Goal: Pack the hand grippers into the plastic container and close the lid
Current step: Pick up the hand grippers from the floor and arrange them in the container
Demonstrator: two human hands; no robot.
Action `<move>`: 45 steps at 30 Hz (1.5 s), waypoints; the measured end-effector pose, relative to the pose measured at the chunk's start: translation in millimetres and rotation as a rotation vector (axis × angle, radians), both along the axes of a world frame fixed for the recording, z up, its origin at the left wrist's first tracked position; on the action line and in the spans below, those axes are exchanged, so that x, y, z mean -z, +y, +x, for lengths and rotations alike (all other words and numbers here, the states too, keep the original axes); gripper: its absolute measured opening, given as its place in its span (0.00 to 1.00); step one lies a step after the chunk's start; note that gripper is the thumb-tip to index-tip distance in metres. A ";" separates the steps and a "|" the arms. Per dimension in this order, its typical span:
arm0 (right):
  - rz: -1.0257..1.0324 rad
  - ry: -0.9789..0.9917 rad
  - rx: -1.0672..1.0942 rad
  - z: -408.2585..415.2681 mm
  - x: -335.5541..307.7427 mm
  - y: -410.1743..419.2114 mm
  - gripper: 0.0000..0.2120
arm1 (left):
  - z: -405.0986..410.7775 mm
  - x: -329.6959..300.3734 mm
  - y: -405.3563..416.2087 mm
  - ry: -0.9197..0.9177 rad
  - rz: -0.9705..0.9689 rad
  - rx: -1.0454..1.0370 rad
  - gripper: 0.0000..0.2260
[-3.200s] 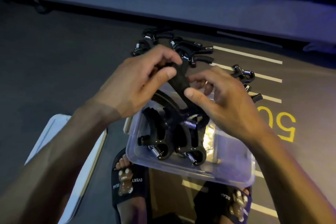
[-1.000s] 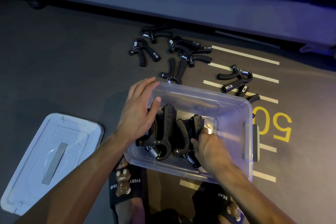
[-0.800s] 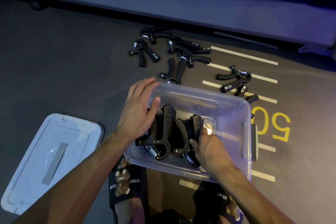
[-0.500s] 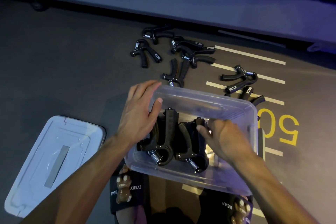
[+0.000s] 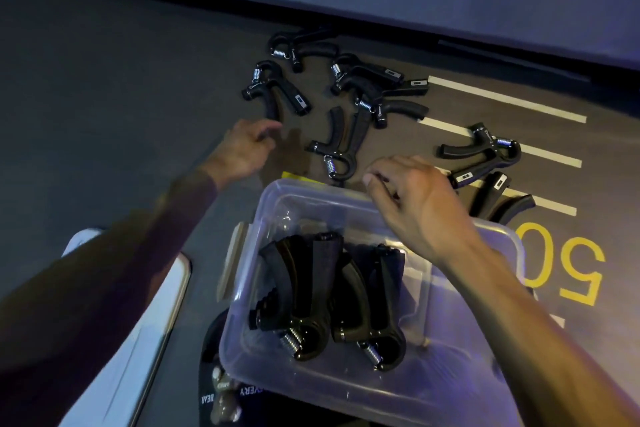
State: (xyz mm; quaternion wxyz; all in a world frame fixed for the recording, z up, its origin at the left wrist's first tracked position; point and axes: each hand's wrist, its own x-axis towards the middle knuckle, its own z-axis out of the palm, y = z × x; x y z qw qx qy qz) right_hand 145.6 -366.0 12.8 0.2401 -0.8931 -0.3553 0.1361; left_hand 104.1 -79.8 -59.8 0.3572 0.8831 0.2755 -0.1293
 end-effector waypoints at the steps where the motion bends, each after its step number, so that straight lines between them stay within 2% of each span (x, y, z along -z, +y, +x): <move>1: -0.002 0.016 0.003 2.0 2.4 2.0 0.10 | 8.2 5.7 3.4 0.039 0.068 0.036 0.18; 3: -0.014 0.044 0.022 4.2 5.0 4.8 0.10 | 22.7 15.3 7.3 0.129 0.157 0.098 0.21; 6: -0.018 0.070 0.074 3.5 4.7 6.5 0.11 | 36.5 28.3 9.1 0.274 0.195 0.143 0.24; 10: -0.027 0.082 0.126 3.7 4.7 9.4 0.12 | 38.1 34.0 6.9 0.278 0.377 0.217 0.26; 13: -0.007 0.073 0.150 3.5 5.1 10.0 0.11 | 35.3 28.4 8.4 0.115 0.349 0.146 0.21; 18: 0.095 0.039 0.159 -1.8 1.4 6.1 0.07 | 11.6 -3.0 8.7 -0.274 0.219 -0.126 0.08; 23: 0.223 0.003 0.221 -16.0 -15.4 -0.2 0.08 | -12.5 -45.6 0.7 -0.494 -0.111 -0.325 0.04; 25: 0.276 -0.004 0.237 -21.5 -24.2 -2.9 0.09 | -24.8 -67.3 -9.4 -0.618 -0.121 -0.287 0.04; 29: 0.392 -0.044 0.251 -31.8 -48.6 -11.4 0.17 | -60.3 -120.6 -40.6 -0.765 0.019 -0.084 0.09; 31: 0.406 -0.059 0.241 -35.3 -59.9 -16.4 0.21 | -76.3 -139.5 -61.4 -0.767 0.076 0.022 0.10; 33: 0.413 -0.002 0.208 -37.9 -68.0 -25.9 0.20 | -88.6 -149.5 -82.5 -0.758 0.071 0.102 0.09; 36: 0.441 0.214 0.168 -46.7 -75.4 -48.0 0.11 | -100.6 -150.6 -106.9 -0.726 -0.102 0.069 0.07; 38: 0.451 0.348 0.131 -56.0 -77.0 -59.8 0.11 | -106.4 -144.2 -118.1 -0.692 -0.250 0.034 0.08; 40: 0.419 0.385 0.117 -64.0 -76.1 -67.0 0.12 | -111.4 -135.6 -127.3 -0.644 -0.315 0.043 0.08; 42: 0.337 0.367 0.121 -67.2 -71.4 -74.0 0.12 | -114.9 -126.7 -131.4 -0.599 -0.253 0.110 0.09; 45: 0.159 0.385 0.126 -74.7 -52.1 -86.3 0.13 | -118.0 -111.7 -125.0 -0.599 0.052 0.198 0.11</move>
